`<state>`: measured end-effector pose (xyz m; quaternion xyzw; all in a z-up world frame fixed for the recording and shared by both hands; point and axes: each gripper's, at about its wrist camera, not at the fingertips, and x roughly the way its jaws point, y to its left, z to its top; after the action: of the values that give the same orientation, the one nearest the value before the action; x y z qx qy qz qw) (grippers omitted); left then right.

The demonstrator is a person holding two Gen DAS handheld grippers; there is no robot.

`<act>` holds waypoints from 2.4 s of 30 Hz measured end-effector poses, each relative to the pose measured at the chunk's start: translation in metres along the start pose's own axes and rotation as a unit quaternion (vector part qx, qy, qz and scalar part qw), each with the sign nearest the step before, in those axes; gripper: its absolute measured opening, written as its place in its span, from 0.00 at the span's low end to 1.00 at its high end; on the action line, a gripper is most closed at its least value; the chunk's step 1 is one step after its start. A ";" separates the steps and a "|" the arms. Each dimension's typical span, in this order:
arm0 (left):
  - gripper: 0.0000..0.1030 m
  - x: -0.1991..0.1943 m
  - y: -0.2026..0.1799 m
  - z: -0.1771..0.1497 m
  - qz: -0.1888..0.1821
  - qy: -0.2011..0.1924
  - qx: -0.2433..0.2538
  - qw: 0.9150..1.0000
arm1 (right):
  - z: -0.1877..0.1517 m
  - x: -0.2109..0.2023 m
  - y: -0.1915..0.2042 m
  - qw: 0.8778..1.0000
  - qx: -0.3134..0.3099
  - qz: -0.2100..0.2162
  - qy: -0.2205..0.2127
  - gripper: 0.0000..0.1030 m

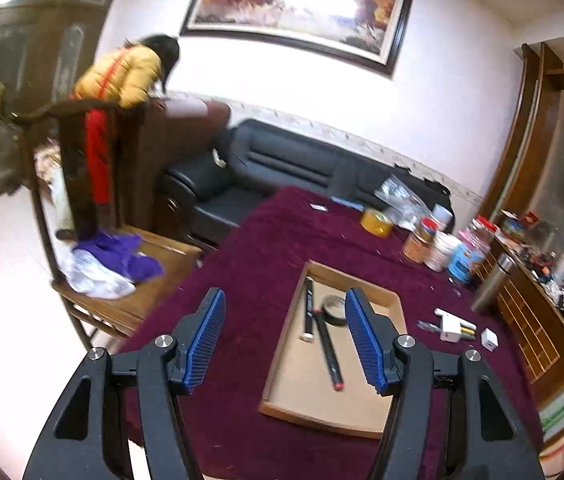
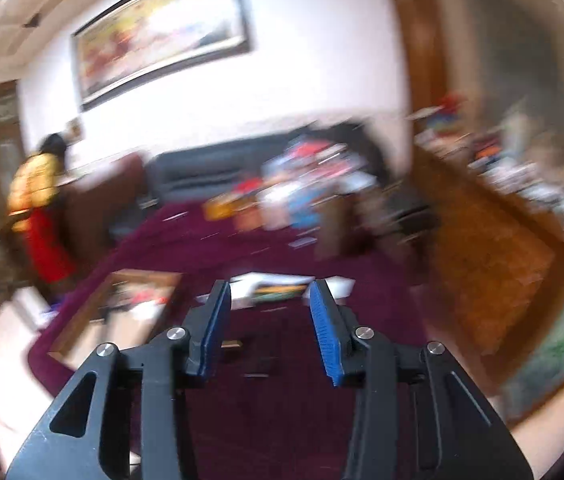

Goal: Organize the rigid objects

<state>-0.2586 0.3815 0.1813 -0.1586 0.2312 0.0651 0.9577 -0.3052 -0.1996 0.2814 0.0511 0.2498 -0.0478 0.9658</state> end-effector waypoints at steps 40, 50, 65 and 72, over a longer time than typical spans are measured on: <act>0.66 0.120 -0.266 -0.118 -0.157 0.216 0.188 0.945 | -0.107 0.298 0.056 0.947 0.064 0.119 0.292 0.73; 0.66 0.177 -0.295 -0.159 -0.143 0.291 0.224 0.919 | -0.126 0.332 0.092 0.954 -0.036 0.047 0.294 0.35; 0.65 0.224 -0.362 -0.187 -0.126 0.280 0.318 0.897 | -0.126 0.310 0.027 0.950 0.021 0.058 0.307 0.15; 0.31 0.230 -0.368 -0.186 -0.147 0.259 0.314 0.901 | -0.126 0.317 0.039 0.954 0.004 0.046 0.297 0.16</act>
<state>-0.0608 -0.0150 0.0182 0.1075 0.4537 -0.1955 0.8628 -0.0845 -0.1672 0.0199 0.0782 0.5228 0.0133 0.8487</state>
